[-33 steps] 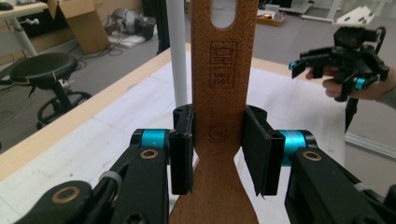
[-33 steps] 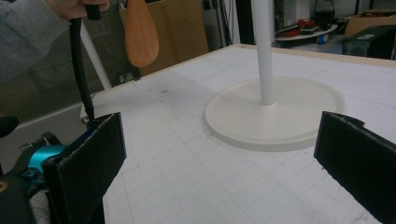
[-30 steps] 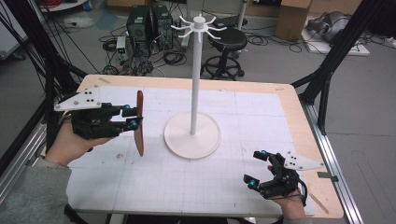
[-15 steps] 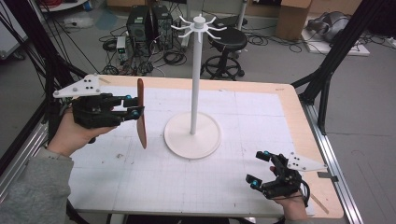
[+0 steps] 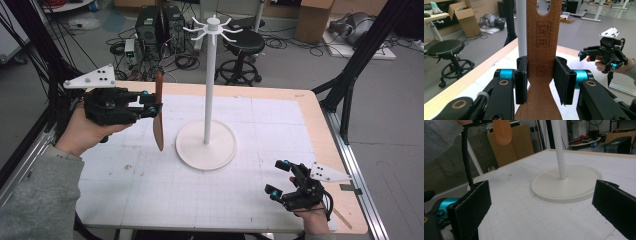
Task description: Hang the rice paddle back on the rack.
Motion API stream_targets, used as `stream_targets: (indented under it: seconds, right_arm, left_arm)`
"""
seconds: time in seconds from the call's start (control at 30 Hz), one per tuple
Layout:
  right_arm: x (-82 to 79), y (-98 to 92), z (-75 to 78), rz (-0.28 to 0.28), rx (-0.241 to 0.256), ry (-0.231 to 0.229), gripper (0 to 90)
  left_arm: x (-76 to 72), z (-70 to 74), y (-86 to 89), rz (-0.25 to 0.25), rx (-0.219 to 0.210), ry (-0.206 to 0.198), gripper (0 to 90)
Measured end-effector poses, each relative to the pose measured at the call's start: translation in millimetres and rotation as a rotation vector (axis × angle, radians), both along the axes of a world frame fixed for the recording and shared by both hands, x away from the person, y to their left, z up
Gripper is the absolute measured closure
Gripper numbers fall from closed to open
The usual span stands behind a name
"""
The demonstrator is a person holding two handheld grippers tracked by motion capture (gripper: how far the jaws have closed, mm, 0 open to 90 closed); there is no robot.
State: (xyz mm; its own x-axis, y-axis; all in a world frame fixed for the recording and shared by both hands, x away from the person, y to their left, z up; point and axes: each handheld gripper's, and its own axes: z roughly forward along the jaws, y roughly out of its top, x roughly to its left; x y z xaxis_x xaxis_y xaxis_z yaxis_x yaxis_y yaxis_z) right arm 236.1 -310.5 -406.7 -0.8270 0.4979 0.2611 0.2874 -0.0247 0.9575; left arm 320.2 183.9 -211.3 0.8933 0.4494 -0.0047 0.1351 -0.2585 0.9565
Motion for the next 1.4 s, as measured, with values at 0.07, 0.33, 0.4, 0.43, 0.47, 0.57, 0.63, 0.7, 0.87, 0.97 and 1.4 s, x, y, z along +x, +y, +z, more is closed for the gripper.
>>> stream_targets:
  seconds: [0.07, 0.33, 0.4, 0.43, 0.47, 0.57, 0.63, 0.7, 0.87, 0.97, 1.4]
  right_arm:
    - [-0.1, -0.5, 0.0, -0.002, 0.007, 0.002, 1.1]
    - [-2.1, -1.5, -0.6, -0.006, 0.016, 0.003, 1.2]
    - [-2.0, -1.1, -0.8, -0.006, 0.014, 0.005, 1.1]
    - [-2.0, -1.1, -0.9, -0.007, 0.012, 0.007, 1.1]
    - [-1.9, -1.1, -1.1, -0.007, 0.012, 0.006, 1.1]
    - [-2.0, -1.5, -1.4, -0.009, 0.012, 0.005, 1.2]
    - [-1.8, -1.7, -1.5, -0.013, 0.015, 0.003, 1.1]
    - [-2.2, -1.6, -1.6, -0.013, 0.016, 0.010, 1.1]
    - [-1.8, -1.7, -1.8, -0.010, 0.014, 0.011, 1.1]
    - [-1.1, -2.0, -2.2, -0.009, 0.013, 0.008, 1.1]
    - [-1.3, -2.9, -3.8, -0.013, 0.018, 0.009, 1.1]
  left_arm:
    - [2.0, 3.1, -0.8, 0.001, -0.002, -0.003, 64.9]
    - [9.6, 17.1, -5.1, -0.008, -0.016, -0.013, 64.9]
    - [11.3, 20.4, -7.2, -0.010, -0.018, -0.013, 64.9]
    - [12.2, 22.0, -7.7, -0.012, -0.012, -0.016, 65.0]
    - [12.9, 23.2, -8.9, -0.013, -0.017, -0.015, 64.9]
    - [15.0, 27.3, -11.0, -0.014, -0.009, -0.016, 65.0]
    - [15.9, 30.2, -12.8, -0.014, -0.009, -0.018, 65.0]
    - [16.6, 33.0, -14.5, -0.018, -0.011, -0.021, 65.0]
    - [17.5, 38.6, -22.4, -0.025, -0.011, -0.031, 65.0]
    - [19.3, 42.1, -27.4, -0.011, -0.011, -0.031, 64.9]
    - [28.4, 59.5, -44.4, 0.012, -0.005, -0.020, 64.9]
